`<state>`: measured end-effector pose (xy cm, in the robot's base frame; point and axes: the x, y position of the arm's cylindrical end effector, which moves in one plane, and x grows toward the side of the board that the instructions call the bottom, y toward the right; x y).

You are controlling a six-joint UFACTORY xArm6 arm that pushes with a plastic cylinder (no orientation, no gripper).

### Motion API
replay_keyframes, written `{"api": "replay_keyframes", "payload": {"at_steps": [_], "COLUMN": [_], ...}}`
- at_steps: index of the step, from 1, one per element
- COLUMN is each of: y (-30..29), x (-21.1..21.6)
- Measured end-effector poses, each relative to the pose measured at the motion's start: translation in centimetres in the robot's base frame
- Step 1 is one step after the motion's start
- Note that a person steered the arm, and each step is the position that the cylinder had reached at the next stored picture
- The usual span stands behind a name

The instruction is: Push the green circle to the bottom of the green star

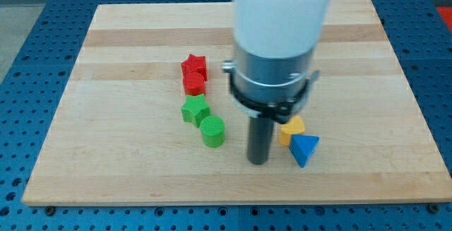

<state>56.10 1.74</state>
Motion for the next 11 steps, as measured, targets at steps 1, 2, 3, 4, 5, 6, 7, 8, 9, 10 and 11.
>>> {"api": "replay_keyframes", "payload": {"at_steps": [1,2,3,4,5,6,7,8,9,10,11], "y": [-0.2,-0.2,-1.6,-2.7,-3.1,-3.8,-1.7,0.9,-0.2,-0.3,-0.4], "x": [-0.4,-0.9,-1.9,-1.6,-1.4,-1.4,-1.5,-4.7,-7.2,-7.2,-6.8]}}
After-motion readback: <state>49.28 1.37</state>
